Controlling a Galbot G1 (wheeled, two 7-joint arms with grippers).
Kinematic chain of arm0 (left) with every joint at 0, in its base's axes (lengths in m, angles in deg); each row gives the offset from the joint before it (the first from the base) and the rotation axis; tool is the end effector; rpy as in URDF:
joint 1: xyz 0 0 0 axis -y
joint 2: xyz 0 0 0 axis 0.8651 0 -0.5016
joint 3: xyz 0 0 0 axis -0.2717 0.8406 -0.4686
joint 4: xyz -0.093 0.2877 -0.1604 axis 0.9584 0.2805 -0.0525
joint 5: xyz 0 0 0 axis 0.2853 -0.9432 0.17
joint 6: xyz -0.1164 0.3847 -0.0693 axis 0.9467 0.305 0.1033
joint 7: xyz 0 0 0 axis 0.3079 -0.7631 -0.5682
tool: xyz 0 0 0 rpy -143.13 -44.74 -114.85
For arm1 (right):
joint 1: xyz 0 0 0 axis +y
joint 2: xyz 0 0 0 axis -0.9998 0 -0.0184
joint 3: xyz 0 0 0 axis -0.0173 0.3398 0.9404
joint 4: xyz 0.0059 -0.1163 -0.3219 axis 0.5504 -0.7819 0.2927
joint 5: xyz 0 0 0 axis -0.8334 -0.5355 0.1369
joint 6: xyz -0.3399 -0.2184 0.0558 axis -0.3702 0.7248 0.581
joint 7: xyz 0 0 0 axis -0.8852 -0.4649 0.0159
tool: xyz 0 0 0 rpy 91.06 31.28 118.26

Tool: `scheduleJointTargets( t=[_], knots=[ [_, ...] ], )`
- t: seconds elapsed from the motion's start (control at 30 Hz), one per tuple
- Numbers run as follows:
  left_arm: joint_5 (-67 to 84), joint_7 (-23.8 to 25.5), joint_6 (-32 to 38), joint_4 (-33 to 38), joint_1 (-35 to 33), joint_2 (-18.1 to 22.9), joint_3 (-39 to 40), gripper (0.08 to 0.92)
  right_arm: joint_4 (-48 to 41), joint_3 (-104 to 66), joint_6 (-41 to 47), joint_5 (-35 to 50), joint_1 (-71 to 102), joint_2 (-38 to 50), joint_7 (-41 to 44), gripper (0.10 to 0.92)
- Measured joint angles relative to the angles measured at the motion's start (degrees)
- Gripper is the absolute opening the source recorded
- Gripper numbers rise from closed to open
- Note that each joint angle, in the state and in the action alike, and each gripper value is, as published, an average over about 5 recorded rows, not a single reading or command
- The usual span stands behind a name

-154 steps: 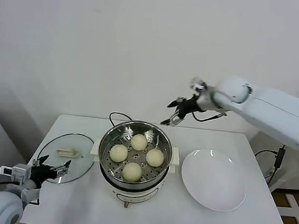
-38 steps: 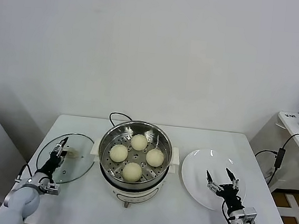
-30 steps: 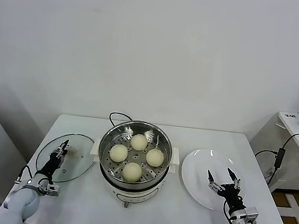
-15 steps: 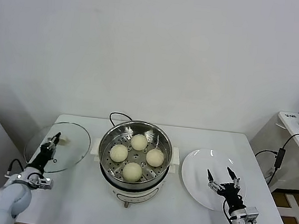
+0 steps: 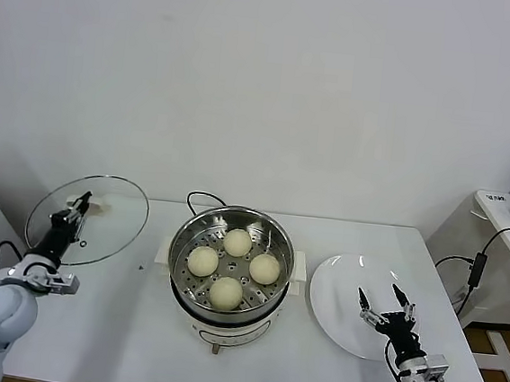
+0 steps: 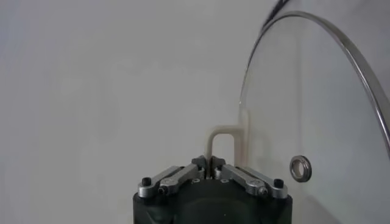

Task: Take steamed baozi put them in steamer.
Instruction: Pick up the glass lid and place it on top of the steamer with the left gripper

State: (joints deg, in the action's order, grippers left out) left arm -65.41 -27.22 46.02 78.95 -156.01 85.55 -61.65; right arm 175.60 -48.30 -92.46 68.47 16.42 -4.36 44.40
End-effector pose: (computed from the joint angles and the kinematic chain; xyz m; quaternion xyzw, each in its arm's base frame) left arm 0.3784 0.1924 -0.2618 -0.0106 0.6839 0.7281 0.0455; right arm 0.2963 -0.1943 -0.4106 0.0607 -0.9975 0.0232 0.0268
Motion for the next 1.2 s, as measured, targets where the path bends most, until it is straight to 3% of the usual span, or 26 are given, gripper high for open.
scheduleJointTargets(
  t=[0.33,0.63,1.2],
  knots=[
    [2.1,7.6,-9.9,10.8,-0.1,-3.3,3.7,0.107,-0.1,-0.6,0.0,0.5,-0.3,0.1,0.2,0.823],
    [-0.9,12.2,-21.2,19.0,1.3,-3.8,11.1,0.107,-0.6,-0.8,0.1,0.7,-0.8,0.4,0.2,0.823],
    [-11.4,16.4,-35.5,23.7,5.1,0.0,27.8,0.107,-1.7,-0.6,0.2,-0.2,-1.2,0.0,0.2,0.823]
  ],
)
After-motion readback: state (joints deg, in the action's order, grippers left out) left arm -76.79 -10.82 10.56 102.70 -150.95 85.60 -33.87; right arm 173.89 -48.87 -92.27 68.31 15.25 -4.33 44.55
